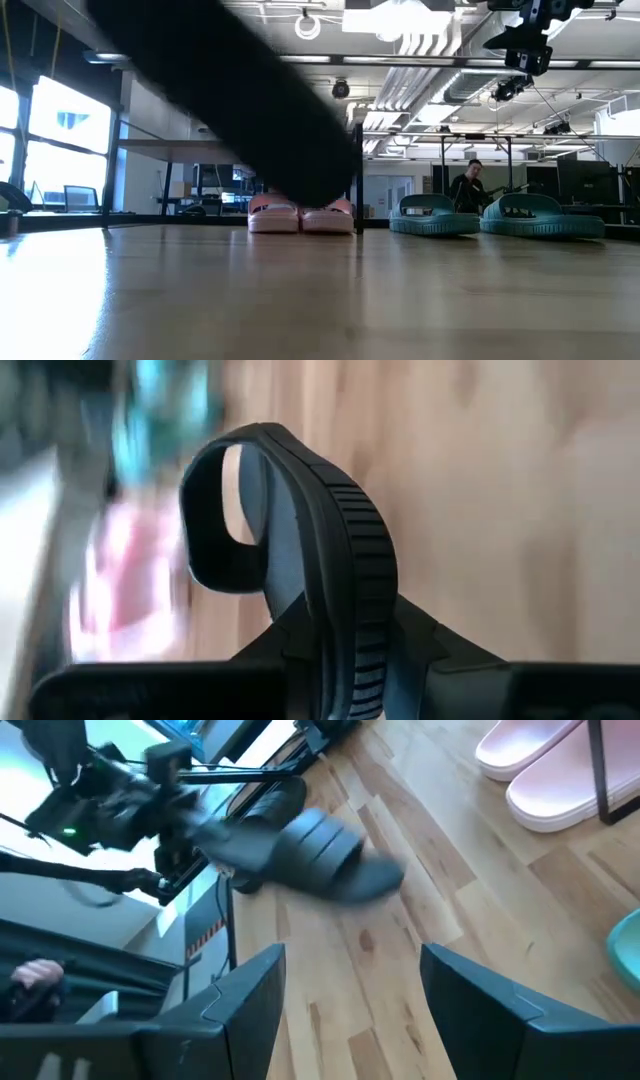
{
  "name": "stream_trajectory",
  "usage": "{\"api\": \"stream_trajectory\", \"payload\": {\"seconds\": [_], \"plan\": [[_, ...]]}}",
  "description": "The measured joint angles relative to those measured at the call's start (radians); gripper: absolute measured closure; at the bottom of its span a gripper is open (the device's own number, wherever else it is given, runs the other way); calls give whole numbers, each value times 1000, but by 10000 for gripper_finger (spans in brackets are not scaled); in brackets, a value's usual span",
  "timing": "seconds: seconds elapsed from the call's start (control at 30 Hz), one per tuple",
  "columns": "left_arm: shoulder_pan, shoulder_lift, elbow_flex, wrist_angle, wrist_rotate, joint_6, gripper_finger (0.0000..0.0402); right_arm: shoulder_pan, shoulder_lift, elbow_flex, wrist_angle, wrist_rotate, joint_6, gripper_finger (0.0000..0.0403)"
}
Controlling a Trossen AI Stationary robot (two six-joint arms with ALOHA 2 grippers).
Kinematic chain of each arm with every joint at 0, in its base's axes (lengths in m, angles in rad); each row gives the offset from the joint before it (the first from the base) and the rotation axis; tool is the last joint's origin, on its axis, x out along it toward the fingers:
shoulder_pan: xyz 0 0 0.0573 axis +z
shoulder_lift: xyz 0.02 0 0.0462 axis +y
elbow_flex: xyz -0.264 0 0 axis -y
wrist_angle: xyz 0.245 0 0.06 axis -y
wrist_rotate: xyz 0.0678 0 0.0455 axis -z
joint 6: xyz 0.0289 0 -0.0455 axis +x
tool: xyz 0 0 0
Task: Pick and place slides into the shelf
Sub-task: Put the right black slipper under the shelf
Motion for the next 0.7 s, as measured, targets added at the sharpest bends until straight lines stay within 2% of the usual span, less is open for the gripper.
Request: {"api": "stream_trajectory", "payload": {"seconds": [0.1,0.3,0.43,0.7], "plan": [[-10,0,0,-221,62,-194,354,2,1,0,0,18,-15,180],[-36,6,1,-462,157,-421,354,2,1,0,1,46,-26,180],[-24,44,-27,-454,139,-420,354,2,2,0,2,52,-25,180],[108,194,-148,-461,143,-404,354,2,14,0,9,59,-42,180]]}}
